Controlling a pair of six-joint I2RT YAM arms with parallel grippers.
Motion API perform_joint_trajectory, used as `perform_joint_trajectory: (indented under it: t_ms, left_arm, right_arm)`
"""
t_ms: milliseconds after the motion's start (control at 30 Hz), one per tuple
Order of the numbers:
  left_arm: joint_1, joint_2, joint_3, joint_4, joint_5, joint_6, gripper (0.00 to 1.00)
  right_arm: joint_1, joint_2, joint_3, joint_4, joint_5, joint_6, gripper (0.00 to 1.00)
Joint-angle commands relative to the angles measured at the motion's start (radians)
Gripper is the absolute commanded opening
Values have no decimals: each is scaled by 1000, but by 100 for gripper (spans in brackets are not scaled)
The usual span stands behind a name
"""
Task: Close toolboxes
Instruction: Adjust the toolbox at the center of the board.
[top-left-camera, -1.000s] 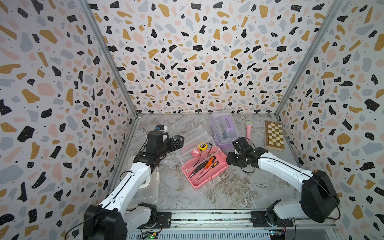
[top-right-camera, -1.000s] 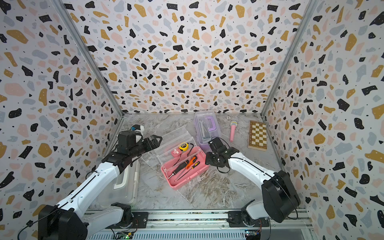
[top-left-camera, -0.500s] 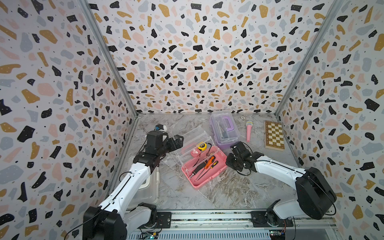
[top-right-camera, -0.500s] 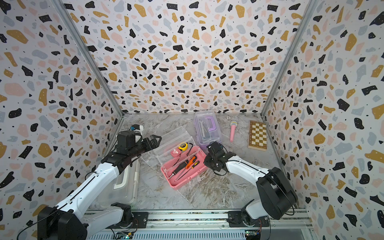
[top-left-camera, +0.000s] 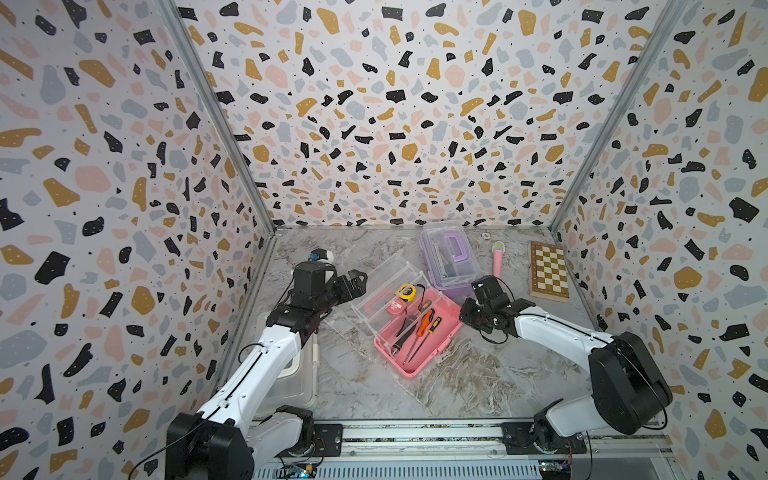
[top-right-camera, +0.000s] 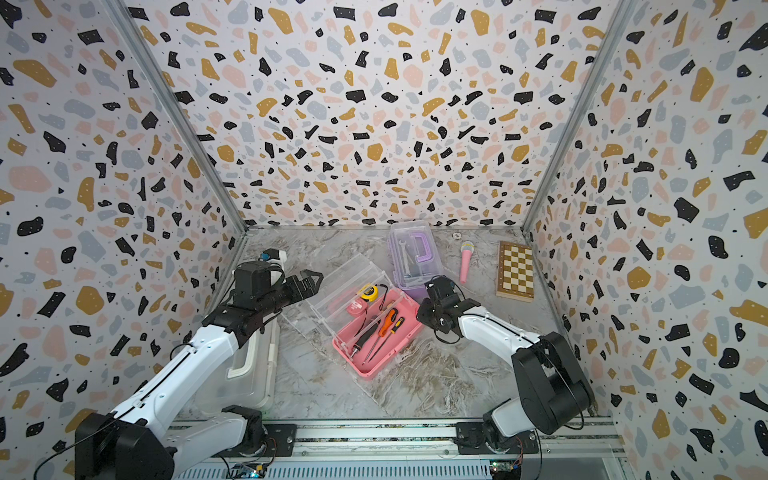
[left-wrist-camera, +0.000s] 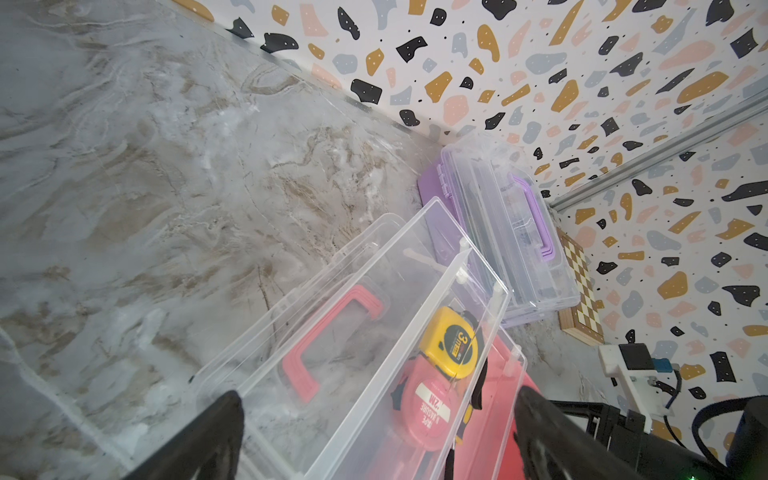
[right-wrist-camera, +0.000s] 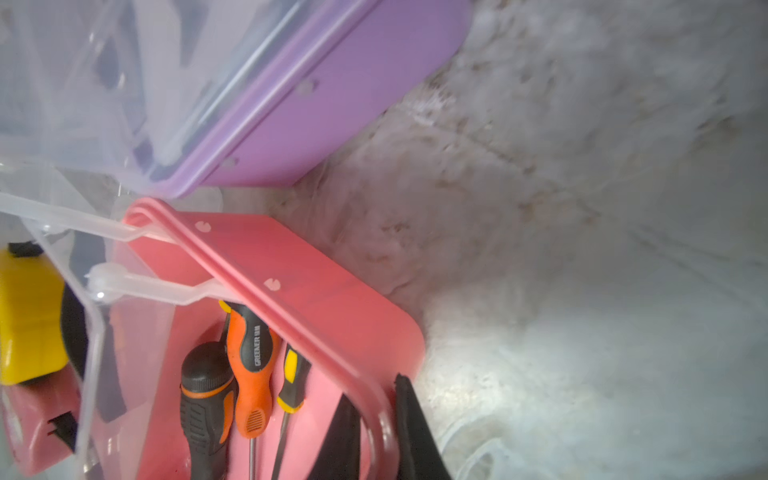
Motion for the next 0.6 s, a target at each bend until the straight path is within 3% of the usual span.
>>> perform_joint_trajectory:
  t_ms: [0,367,567]
  left_arm:
    - [4,1,0,10,-10,13,99]
    - [4,5,-62,2,-38,-65,100]
    - [4,34,-144,4,-51,-87,90]
  right_arm:
    - [-76,-13,-42,-84,62,-68,0]
    - [-219,40,17,-138,-8,-311,0]
    - [-262,62,33,-120,-107,-364,0]
